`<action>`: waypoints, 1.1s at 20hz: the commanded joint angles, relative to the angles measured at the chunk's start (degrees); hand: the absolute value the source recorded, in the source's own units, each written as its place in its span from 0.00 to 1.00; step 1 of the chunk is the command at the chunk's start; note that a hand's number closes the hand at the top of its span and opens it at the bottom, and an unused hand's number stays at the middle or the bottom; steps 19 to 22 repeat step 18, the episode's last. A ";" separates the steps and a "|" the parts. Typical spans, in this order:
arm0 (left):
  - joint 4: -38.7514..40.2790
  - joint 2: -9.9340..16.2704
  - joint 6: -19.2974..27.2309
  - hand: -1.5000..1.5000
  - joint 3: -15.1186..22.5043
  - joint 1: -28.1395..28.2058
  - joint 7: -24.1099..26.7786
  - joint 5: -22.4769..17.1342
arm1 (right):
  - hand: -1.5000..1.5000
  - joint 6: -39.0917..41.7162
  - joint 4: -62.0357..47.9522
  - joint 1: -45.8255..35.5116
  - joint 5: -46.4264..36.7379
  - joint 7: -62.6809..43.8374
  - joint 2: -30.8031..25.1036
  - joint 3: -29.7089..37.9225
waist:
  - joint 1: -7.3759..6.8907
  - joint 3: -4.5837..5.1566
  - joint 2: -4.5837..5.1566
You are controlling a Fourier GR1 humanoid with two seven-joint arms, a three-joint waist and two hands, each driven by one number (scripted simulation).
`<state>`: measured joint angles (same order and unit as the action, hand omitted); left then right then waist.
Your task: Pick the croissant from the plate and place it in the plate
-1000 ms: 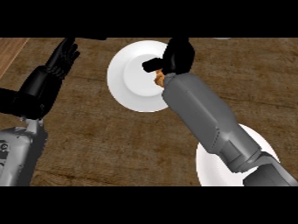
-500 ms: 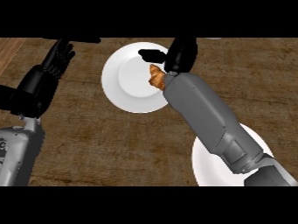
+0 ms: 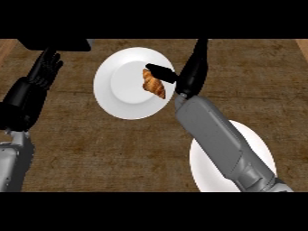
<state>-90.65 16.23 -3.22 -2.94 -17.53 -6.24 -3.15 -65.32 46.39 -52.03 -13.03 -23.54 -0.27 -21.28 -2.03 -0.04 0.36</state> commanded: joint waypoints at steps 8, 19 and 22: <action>2.04 -0.07 -0.31 0.50 -2.62 0.38 0.69 0.59 | 0.00 6.18 24.93 22.58 -2.69 1.65 -7.98 -2.54 | 2.82 0.06 -0.57; -2.89 -1.52 -1.27 0.50 -2.42 4.75 0.08 1.11 | 0.00 7.82 40.66 39.93 -13.19 -0.79 -12.44 -3.90 | 2.42 0.06 -0.50; -2.89 -1.52 -1.27 0.50 -2.42 4.75 0.08 1.11 | 0.00 7.82 40.66 39.93 -13.19 -0.79 -12.44 -3.90 | 2.42 0.06 -0.50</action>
